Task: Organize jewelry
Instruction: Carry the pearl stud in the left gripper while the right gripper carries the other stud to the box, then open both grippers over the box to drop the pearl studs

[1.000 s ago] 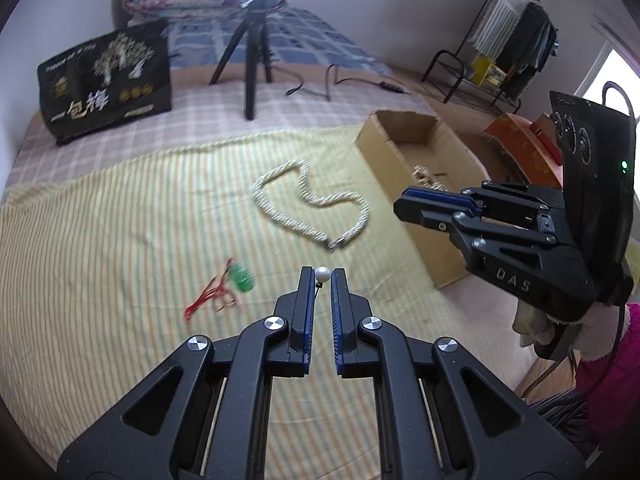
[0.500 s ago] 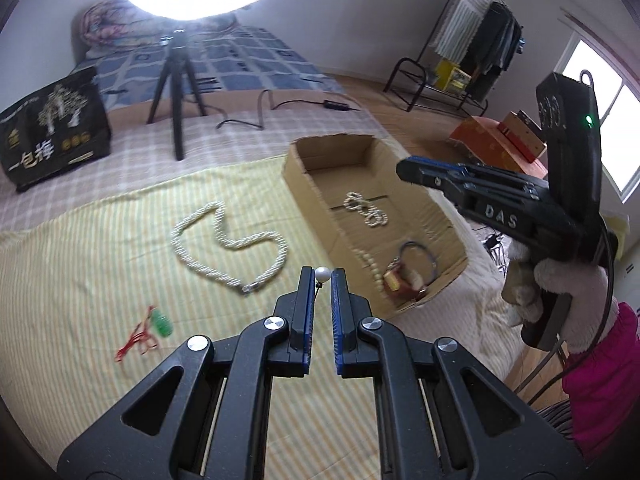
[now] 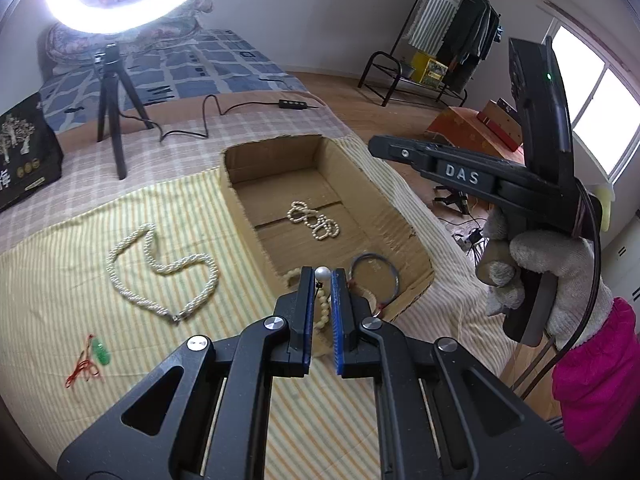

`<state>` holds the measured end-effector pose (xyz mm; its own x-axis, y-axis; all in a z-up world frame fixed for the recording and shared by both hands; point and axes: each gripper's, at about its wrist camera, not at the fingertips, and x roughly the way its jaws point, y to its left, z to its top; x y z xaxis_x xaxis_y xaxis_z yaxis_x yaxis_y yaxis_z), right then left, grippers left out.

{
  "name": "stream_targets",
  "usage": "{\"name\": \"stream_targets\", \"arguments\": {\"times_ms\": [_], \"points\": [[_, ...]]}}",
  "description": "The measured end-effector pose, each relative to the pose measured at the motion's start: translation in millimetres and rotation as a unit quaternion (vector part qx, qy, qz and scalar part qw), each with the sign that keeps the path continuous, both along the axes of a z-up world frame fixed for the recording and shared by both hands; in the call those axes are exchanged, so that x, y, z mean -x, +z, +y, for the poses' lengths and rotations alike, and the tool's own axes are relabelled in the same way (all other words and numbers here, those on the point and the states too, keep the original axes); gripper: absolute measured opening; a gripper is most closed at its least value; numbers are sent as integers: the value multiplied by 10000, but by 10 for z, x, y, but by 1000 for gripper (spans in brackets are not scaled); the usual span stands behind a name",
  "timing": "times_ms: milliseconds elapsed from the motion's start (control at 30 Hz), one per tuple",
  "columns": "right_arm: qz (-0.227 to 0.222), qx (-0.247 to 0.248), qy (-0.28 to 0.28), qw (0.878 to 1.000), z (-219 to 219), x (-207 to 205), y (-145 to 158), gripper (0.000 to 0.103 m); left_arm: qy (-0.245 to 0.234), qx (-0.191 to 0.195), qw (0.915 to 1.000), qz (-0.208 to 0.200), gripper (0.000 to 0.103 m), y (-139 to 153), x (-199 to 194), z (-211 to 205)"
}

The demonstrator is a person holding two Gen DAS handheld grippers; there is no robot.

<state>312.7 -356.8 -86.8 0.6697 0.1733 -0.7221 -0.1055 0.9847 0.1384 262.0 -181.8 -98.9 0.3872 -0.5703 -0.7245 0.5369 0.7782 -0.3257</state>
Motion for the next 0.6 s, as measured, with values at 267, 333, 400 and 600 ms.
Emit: {"name": "stream_targets", "arguments": {"times_ms": [267,333,400,600], "points": [[-18,-83,-145,9999,-154,-151,-38,7,-83,-75,9999,-20,6,-96,-61,-270],[6,-121,-175,9998,-187,-180,-65,7,-103,-102,9999,-12,6,-128,-72,-314],[33,-151,-185,9997,-203,-209,-86,7,-123,-115,9999,-5,6,-139,-72,-335],[56,-200,-160,9997,-210,-237,-109,7,-141,-102,9998,-46,6,-148,-53,-360]]}}
